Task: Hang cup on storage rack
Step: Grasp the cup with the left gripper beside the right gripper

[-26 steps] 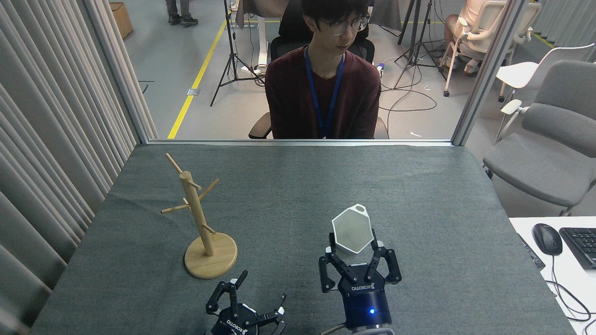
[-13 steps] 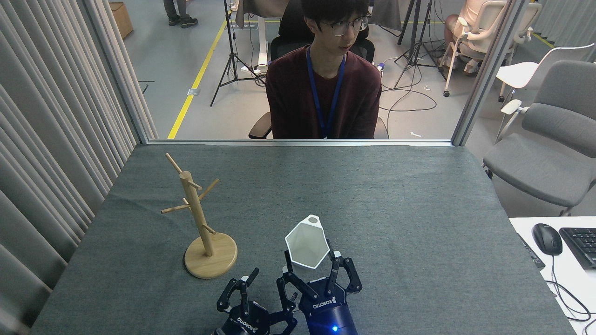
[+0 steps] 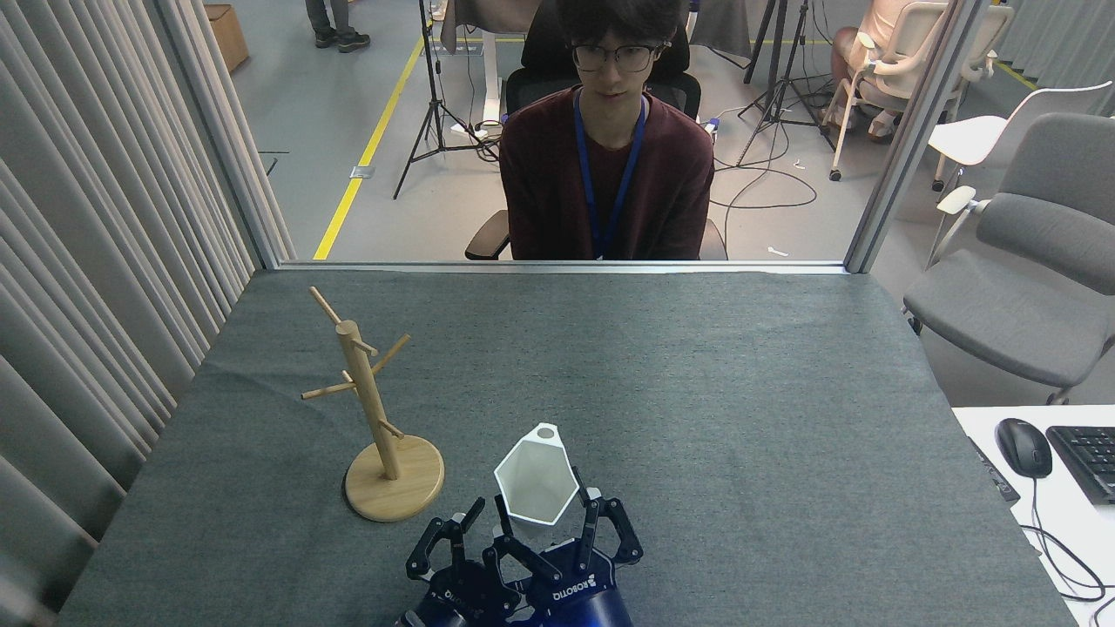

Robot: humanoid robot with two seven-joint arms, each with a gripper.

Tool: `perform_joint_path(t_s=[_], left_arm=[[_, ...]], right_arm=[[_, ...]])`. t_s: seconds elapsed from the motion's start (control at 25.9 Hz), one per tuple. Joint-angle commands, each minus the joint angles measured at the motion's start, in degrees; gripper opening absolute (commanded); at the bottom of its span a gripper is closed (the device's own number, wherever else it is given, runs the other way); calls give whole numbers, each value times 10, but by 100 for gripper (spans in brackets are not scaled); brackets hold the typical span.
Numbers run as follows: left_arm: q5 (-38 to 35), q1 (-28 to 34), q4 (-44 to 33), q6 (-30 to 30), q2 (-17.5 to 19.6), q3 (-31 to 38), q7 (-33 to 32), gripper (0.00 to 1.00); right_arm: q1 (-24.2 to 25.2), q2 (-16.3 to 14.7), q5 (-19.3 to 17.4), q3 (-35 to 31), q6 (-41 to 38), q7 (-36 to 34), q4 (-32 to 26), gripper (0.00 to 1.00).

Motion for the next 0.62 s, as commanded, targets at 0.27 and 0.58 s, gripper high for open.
perform_joint_path(t_s=[0.27, 0.58], left_arm=[[1, -9, 0, 0, 1, 1, 0, 100], [2, -16, 1, 1, 2, 2, 1, 100]], right_arm=[[10, -2, 12, 24, -6, -1, 2, 72], [27, -4, 22, 32, -6, -2, 1, 72]])
